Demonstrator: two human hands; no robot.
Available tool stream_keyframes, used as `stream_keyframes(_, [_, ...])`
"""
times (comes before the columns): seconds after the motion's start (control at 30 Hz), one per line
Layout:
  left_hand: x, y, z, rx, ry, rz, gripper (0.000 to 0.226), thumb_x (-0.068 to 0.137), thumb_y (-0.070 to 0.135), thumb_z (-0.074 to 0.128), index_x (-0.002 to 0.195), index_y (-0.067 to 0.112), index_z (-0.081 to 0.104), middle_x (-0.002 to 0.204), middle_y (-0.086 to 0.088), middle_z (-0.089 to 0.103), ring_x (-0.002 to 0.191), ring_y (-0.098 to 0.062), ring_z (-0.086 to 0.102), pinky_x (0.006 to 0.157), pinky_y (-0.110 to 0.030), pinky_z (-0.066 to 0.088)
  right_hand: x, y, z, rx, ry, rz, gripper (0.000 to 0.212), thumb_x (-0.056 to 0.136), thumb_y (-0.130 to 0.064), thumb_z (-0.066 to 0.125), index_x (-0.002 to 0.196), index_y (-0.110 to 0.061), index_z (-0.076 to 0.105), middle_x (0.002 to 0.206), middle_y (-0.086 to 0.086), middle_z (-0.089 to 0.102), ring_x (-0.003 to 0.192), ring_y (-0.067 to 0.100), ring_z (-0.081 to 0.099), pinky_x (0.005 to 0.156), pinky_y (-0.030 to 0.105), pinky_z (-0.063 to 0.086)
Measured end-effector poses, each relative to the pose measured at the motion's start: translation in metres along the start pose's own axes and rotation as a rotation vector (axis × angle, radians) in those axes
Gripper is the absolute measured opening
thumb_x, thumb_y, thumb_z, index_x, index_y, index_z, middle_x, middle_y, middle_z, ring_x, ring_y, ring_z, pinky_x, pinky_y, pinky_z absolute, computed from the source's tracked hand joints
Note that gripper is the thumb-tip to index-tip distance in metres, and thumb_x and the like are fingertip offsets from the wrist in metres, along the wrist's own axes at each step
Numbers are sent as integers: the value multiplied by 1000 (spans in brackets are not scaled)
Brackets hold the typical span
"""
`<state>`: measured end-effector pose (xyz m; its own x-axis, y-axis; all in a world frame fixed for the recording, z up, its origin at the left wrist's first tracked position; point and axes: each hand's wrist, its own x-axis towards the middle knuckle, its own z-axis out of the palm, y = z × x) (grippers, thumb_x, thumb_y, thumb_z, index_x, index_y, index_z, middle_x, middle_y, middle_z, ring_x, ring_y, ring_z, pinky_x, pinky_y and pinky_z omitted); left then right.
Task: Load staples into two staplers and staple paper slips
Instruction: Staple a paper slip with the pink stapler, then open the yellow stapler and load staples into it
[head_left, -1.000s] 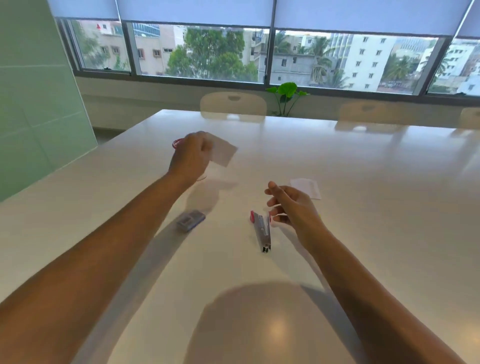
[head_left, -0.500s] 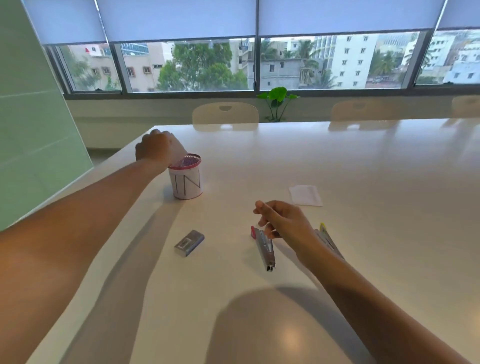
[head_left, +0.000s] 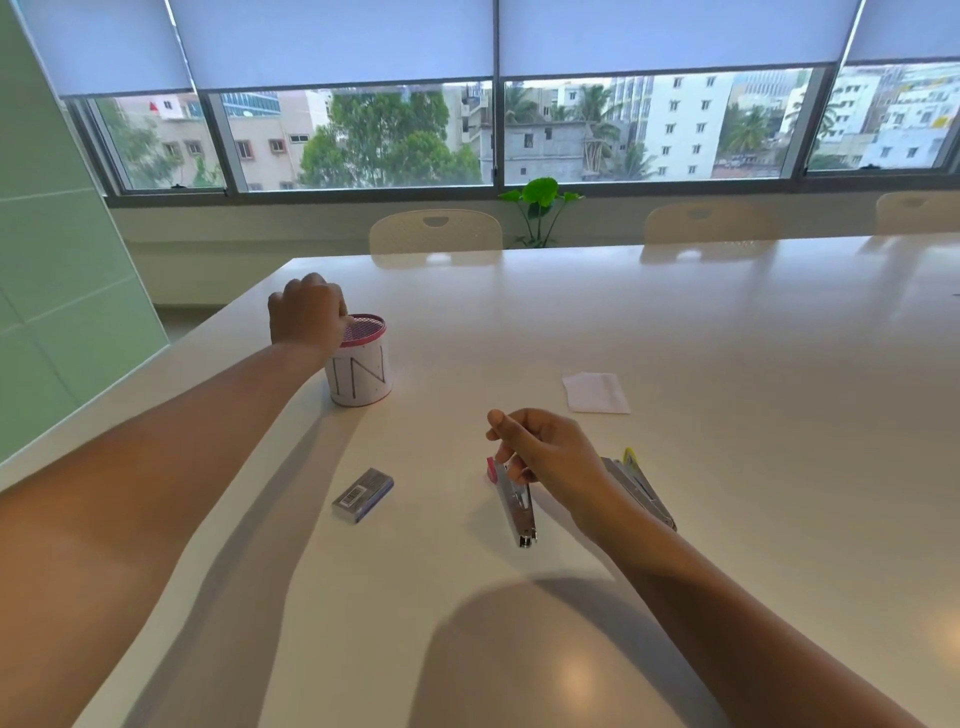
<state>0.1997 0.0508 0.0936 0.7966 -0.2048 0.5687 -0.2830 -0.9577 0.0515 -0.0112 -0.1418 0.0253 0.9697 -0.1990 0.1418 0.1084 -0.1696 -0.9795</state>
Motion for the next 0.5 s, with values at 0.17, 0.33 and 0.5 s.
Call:
stream_keyframes(0.17, [-14, 24, -5, -127, 107, 42, 31, 85, 32, 61, 86, 1, 61, 98, -19, 56, 95, -36, 51, 84, -45, 45, 1, 0, -1, -73, 12, -22, 25, 86, -41, 59, 77, -19, 65, 60, -9, 63, 46, -2, 53, 58, 18, 45])
stream_keyframes(0.33, [-63, 59, -9, -394, 192, 260, 21, 88, 22, 57, 85, 2, 58, 93, -18, 59, 87, -31, 53, 76, -41, 48, -5, 3, -3, -731, 72, -196, 25, 85, -49, 56, 82, -25, 63, 74, -11, 57, 68, 9, 53, 61, 25, 40])
stream_keyframes(0.5, [-126, 85, -1, -584, 140, 206, 16, 86, 20, 58, 78, 7, 56, 85, -11, 57, 84, -24, 50, 75, -31, 40, -11, -1, -1, -852, 97, -287, 26, 90, -45, 51, 91, -23, 65, 93, -6, 64, 77, 14, 57, 62, 25, 35])
